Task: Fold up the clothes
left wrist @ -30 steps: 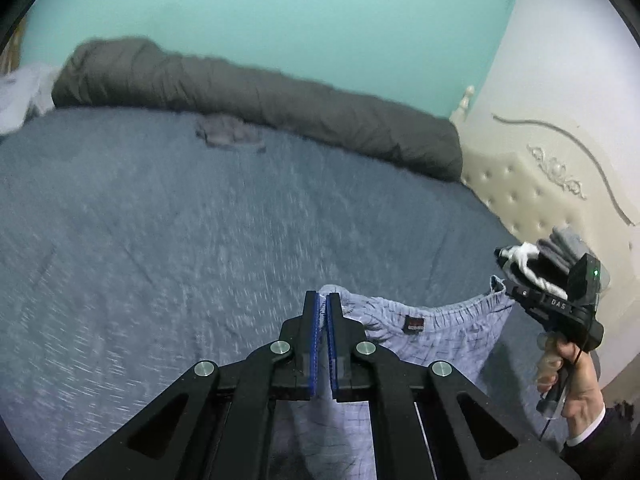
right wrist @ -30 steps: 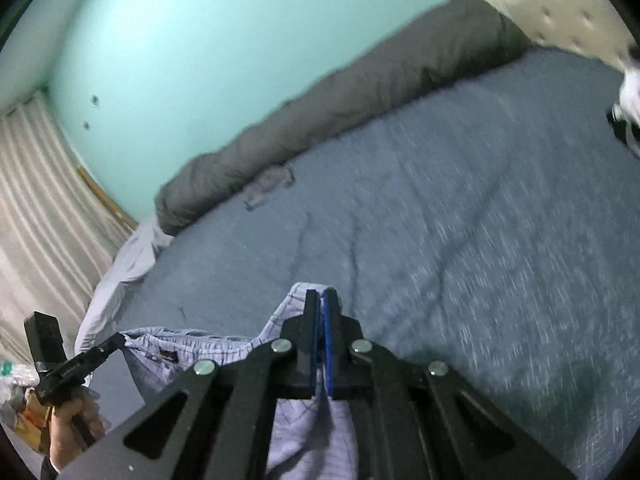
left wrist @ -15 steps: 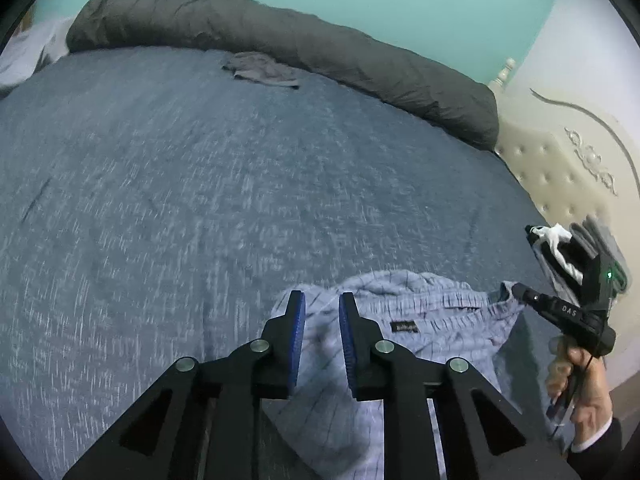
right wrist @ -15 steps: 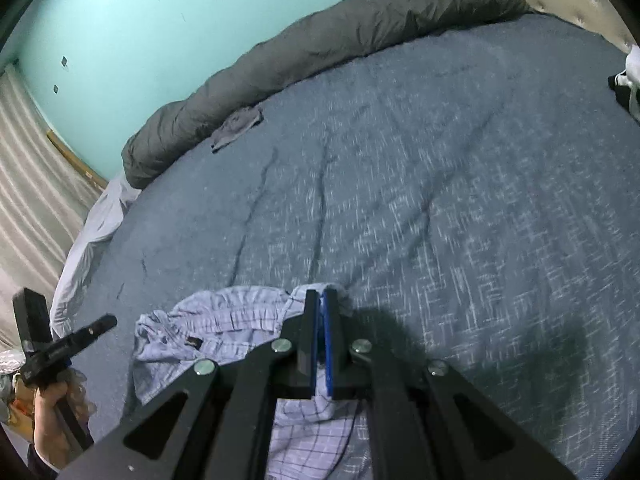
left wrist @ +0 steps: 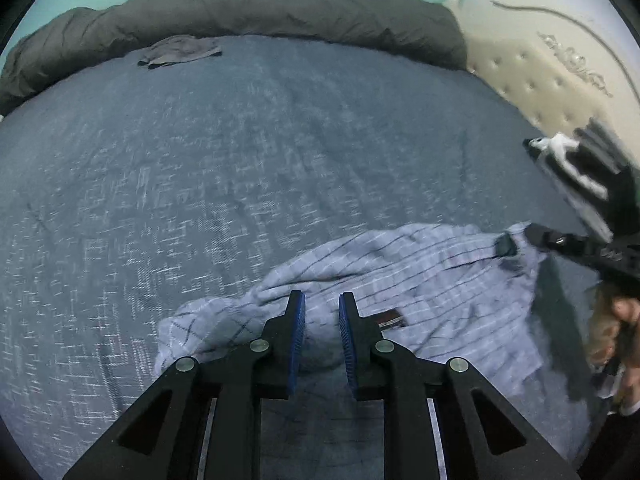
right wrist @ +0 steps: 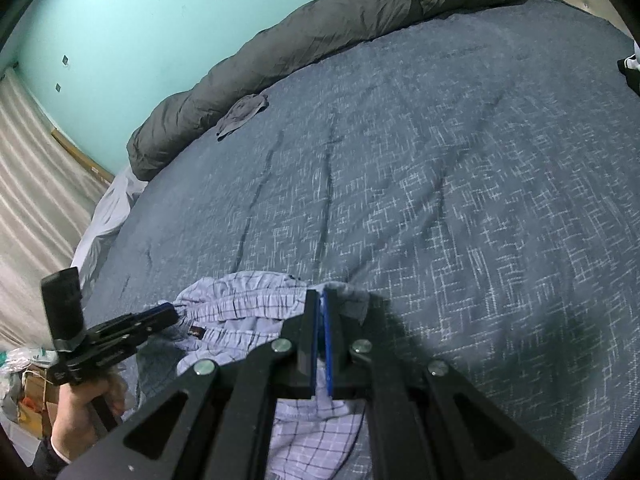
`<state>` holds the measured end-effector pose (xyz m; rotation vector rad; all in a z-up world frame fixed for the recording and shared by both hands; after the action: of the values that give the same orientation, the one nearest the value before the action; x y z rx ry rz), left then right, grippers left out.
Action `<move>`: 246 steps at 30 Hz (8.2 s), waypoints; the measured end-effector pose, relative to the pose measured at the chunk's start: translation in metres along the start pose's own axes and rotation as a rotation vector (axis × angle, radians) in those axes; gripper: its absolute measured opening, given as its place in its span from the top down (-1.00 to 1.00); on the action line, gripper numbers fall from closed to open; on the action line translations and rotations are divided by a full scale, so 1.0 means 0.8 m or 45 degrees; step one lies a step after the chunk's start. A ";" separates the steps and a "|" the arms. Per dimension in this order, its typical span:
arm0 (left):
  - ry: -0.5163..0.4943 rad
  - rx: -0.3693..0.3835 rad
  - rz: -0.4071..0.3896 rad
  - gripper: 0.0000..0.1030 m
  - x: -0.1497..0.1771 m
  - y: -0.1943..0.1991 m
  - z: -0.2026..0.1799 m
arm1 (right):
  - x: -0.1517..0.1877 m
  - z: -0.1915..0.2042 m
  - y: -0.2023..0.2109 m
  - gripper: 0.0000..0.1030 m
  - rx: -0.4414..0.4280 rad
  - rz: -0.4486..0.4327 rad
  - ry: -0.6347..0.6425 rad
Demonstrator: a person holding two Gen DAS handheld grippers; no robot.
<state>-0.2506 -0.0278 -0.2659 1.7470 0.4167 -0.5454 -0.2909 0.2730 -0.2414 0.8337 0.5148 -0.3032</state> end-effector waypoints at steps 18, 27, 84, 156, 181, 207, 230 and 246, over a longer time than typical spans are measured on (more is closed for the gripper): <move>0.036 0.013 0.041 0.72 0.019 0.006 0.002 | -0.002 -0.001 0.001 0.96 -0.011 -0.012 -0.023; -0.001 -0.127 0.012 0.72 0.014 -0.009 0.011 | -0.003 -0.004 -0.001 0.96 -0.009 -0.006 -0.026; -0.394 -0.323 0.075 0.59 0.010 -0.060 -0.023 | -0.002 -0.002 -0.011 0.96 -0.026 0.011 -0.040; 0.408 0.116 -0.243 0.36 -0.035 0.008 0.112 | -0.009 -0.022 -0.003 0.96 -0.064 -0.116 -0.098; -0.009 -0.108 -0.168 0.80 -0.023 -0.011 0.059 | -0.011 -0.022 -0.006 0.96 -0.077 -0.112 -0.101; -0.033 -0.034 -0.575 0.80 -0.006 0.338 -0.023 | -0.051 0.170 0.235 0.96 -0.237 -0.392 0.330; 0.203 0.064 -0.193 0.80 -0.020 0.150 0.032 | -0.052 0.060 0.059 0.96 0.008 -0.034 0.152; 0.450 0.136 -0.001 0.76 -0.059 -0.020 0.098 | -0.075 -0.026 -0.055 0.94 0.100 0.084 0.047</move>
<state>-0.3092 -0.1001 -0.2673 1.9521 0.6447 -0.2610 -0.3670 0.2642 -0.2477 0.9320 0.5109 -0.2492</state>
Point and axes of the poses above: each gripper's, at about its wrist camera, not at the fingertips, and y roughly against the way its jaws point, z to its left, x to its underside, the point moved 1 cm from there along -y, roughly the way its jaws point, and after that the axes turned 5 degrees about -x, right-handed, at the moved point
